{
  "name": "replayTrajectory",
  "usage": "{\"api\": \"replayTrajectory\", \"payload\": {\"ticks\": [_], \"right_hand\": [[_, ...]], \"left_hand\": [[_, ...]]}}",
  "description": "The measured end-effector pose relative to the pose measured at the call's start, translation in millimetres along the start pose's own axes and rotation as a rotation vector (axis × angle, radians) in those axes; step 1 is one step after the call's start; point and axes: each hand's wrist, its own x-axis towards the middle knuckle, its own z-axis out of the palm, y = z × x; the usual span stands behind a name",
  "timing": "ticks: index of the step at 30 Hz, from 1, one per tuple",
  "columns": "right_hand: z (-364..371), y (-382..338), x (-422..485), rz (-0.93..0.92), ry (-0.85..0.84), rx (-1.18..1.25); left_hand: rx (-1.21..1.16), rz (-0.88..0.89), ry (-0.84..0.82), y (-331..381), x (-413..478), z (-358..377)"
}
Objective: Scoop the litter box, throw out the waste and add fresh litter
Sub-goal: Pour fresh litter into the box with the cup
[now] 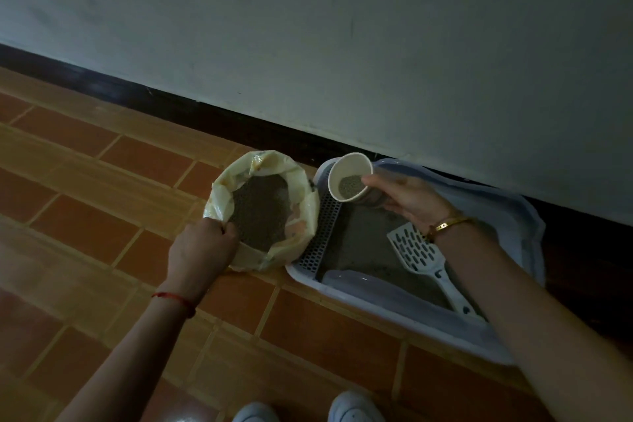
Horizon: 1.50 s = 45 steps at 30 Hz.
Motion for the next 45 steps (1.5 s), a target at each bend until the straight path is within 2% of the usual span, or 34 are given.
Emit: {"api": "replayTrajectory", "payload": {"ticks": [6,10,15,22,38,45], "right_hand": [[-19,24,-3,0.023,0.08,-0.157],[-28,36,-2,-0.033,0.118,-0.339],[-25,42,5,-0.151,0.303,-0.622],[-25,35,6,-0.307,0.362,-0.803],[-57,32,4,-0.257,0.465,-0.765],[-61,35,-3,-0.27,0.415,-0.763]], "left_hand": [[0.014,-0.002,0.027,4,2,6],[0.026,-0.007,0.039,8,0,7],[0.039,-0.023,0.04,11,-1,6],[0.034,-0.038,0.031,9,-1,5],[0.012,-0.035,0.022,13,-5,3],[0.011,-0.043,0.012,11,-3,4]]}}
